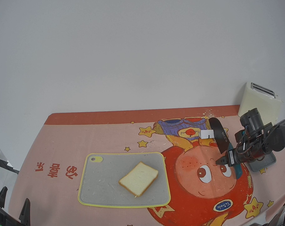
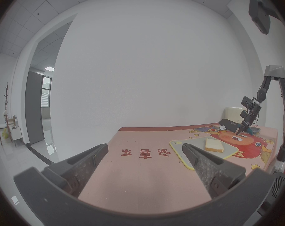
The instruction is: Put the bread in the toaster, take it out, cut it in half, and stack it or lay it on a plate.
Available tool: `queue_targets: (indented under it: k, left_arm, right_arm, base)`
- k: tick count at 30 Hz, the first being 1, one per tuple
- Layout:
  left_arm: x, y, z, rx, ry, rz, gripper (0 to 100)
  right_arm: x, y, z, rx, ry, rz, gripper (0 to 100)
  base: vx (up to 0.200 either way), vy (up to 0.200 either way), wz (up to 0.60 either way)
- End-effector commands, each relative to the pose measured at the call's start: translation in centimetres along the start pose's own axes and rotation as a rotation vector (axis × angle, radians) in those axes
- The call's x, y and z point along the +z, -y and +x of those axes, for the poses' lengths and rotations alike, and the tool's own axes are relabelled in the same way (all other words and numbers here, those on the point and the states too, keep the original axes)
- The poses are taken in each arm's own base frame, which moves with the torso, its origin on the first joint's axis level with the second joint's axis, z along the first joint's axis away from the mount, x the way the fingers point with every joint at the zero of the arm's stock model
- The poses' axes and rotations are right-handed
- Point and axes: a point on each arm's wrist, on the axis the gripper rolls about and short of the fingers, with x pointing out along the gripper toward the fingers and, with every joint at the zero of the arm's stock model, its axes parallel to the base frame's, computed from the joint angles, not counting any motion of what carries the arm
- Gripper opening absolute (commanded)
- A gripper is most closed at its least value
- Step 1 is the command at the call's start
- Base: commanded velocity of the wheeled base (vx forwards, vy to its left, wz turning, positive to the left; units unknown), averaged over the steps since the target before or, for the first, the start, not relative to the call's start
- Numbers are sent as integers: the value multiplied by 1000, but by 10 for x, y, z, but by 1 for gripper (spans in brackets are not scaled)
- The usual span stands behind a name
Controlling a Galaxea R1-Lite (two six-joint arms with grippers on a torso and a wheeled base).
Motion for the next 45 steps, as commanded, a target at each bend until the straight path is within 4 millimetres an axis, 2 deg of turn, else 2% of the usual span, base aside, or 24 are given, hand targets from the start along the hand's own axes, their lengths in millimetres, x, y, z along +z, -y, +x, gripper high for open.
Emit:
queue_targets:
  k: [1, 19, 23, 32, 35, 36, 37, 38, 40, 43, 44, 45]
  left_arm:
    - [-5, 0, 1, 1, -11, 0, 100]
    - [-5, 0, 1, 1, -11, 0, 100]
    - [-5, 0, 1, 1, -12, 0, 100]
    - [-5, 0, 1, 1, -12, 0, 100]
    - [-5, 0, 1, 1, -12, 1, 100]
    - [-5, 0, 1, 1, -12, 1, 100]
    - [-5, 0, 1, 0, -12, 1, 100]
    - [-5, 0, 1, 0, -12, 1, 100]
    - [-5, 0, 1, -2, -11, 1, 100]
    - [-5, 0, 1, -2, -12, 1, 100]
    - [-5, 0, 1, -2, -12, 1, 100]
    - [-5, 0, 1, -2, -11, 3, 100]
  right_arm:
    - [-1, 0, 1, -1, -4, 0, 0]
    - [1, 0, 1, -1, 5, 3, 0]
    - [11, 1, -12, 4, 70, 15, 0]
    - [18, 3, -30, 13, 142, 22, 0]
    - [17, -2, -50, 41, 194, 6, 0]
    - [17, -2, -50, 41, 194, 6, 0]
    - [13, -14, -65, 85, 233, -33, 0]
    - [13, -14, -65, 85, 233, -33, 0]
    - [-1, -28, -85, 143, 263, -99, 0]
    - [-27, -46, -100, 208, 236, -205, 0]
    - [-27, -46, -100, 208, 236, -205, 0]
    - [-40, -53, -104, 244, 222, -255, 0]
  base:
    - [0, 0, 0]
    - [0, 0, 0]
    - [0, 0, 0]
    - [0, 0, 0]
    - [0, 0, 0]
    - [0, 0, 0]
    - [0, 0, 0]
    - [0, 0, 0]
    - [0, 0, 0]
    - [0, 0, 0]
    - [0, 0, 0]
    - [0, 0, 0]
